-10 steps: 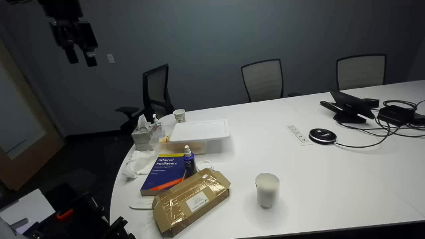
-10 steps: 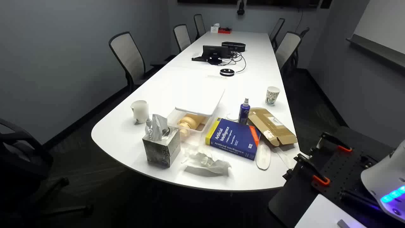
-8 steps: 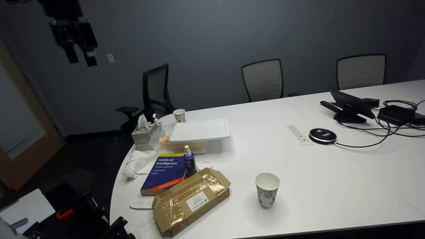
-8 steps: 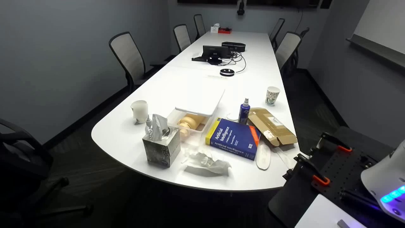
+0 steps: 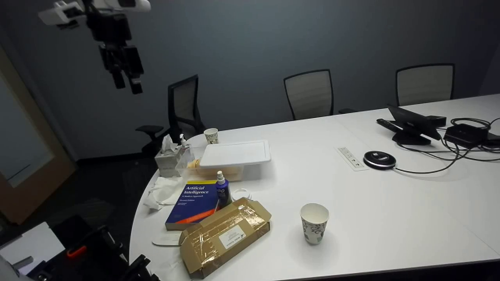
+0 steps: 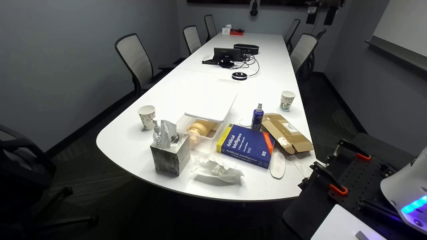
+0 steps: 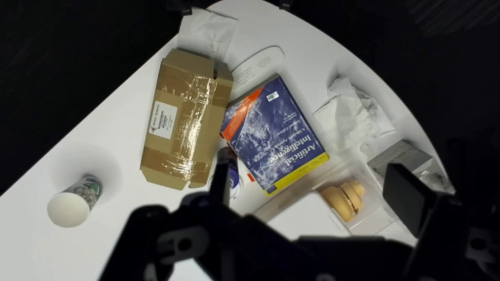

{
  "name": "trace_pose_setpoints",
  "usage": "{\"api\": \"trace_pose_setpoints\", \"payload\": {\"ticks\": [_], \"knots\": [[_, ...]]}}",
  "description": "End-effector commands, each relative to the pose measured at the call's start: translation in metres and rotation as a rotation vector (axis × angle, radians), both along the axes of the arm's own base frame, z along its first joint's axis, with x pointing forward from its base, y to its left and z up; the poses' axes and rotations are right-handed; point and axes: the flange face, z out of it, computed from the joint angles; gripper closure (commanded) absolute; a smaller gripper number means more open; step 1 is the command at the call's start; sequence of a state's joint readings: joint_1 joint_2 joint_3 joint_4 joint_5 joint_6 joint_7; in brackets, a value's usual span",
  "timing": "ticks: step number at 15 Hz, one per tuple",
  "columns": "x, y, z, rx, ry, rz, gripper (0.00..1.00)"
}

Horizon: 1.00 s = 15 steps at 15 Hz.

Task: Push the pump of the blue bottle down

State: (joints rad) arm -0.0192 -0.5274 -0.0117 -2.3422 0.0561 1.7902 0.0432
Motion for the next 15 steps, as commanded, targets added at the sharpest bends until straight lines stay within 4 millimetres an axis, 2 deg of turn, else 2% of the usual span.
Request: {"api": "trace_pose_setpoints", "payload": {"ticks": [1, 3, 7, 11, 13, 14, 15], "knots": [[0.06, -0.01, -0.062, -0.034, 0.033, -0.146, 0.0], [0.085, -0.007, -0.099, -0.038, 0.034, -0.203, 0.0], [0.121, -0.002, -0.165, -0.032, 0.021, -0.314, 0.0], [0.139, -0.005, -0.213, -0.054, 0.004, -0.376, 0.0], [0.144, -0.011, -0.23, -0.067, 0.01, -0.395, 0.01], [0.146, -0.014, -0.238, -0.075, 0.013, -0.406, 0.03], [0.148, -0.017, -0.245, -0.081, 0.021, -0.412, 0.09]]}}
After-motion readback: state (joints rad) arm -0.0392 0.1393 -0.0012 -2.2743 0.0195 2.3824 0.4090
